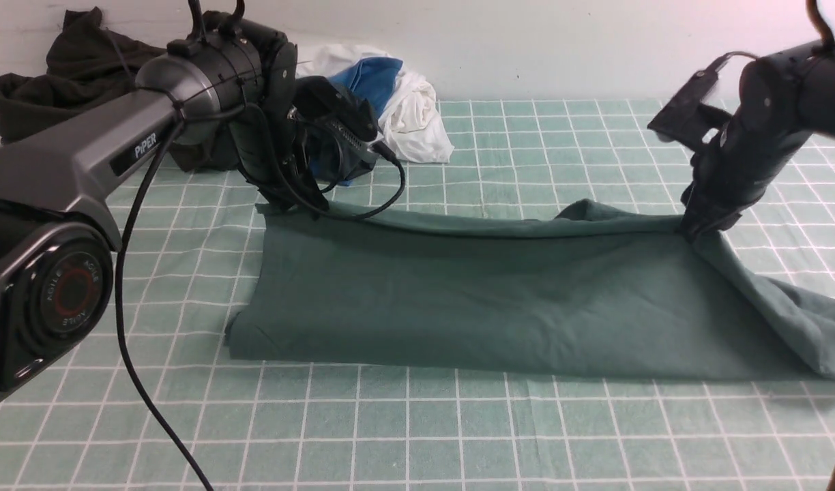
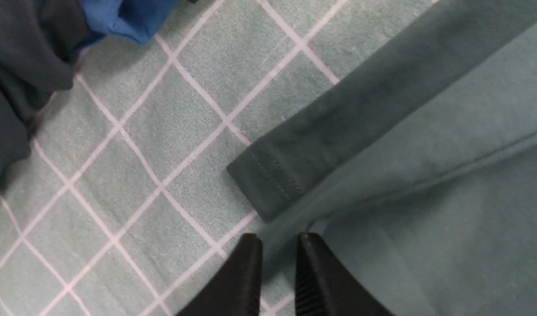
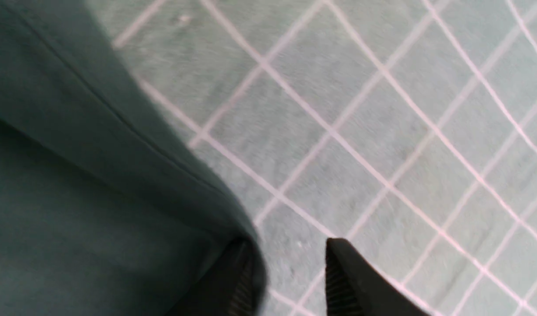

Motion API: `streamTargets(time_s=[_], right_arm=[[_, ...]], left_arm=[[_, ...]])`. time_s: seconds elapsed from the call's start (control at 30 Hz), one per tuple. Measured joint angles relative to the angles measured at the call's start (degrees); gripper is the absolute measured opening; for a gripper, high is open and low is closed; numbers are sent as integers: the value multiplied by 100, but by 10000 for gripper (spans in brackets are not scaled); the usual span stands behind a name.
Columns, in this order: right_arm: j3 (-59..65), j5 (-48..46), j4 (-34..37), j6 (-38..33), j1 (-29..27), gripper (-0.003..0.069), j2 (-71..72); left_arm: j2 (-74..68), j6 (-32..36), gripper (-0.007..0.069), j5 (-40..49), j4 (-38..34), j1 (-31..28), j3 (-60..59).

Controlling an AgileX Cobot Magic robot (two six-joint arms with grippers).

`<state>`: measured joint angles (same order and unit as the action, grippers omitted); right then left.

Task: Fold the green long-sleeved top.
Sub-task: Use both arms to drag the lower edge of the fabric forward and fold it over the upper edge, then use the right arm to clamp the right edge of the fabric

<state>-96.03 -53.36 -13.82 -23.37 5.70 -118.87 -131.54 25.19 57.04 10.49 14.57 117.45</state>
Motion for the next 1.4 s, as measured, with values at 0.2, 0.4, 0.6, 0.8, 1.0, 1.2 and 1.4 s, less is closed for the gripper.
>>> streamTargets(time_s=[0.2, 0.4, 0.6, 0.8, 1.0, 1.2, 1.4], right_arm=[[138, -1461, 438, 1347, -72, 377, 737], [1444, -1610, 1845, 964, 26, 383, 1391], [2448, -681, 1382, 1012, -76, 366, 1119], [2051, -389, 55, 2163, -740, 352, 768], [1138, -776, -621, 3069, -1645, 350, 858], [1274, -904, 758, 2337, -2157, 361, 1006], [1884, -481, 1317, 1992, -2531, 468, 988]], left_arm=[[-16, -643, 348, -107, -312, -118, 324], [-16, -1186, 366, 556, -910, -118, 656], [-16, -1174, 167, 799, -1049, -118, 656], [-16, -877, 11, 1219, -1275, -118, 656], [-16, -576, -3, 1344, -1697, -118, 656], [-16, -518, -3, 1344, -1928, -113, 656], [-16, -472, -3, 1344, -1998, -113, 656]])
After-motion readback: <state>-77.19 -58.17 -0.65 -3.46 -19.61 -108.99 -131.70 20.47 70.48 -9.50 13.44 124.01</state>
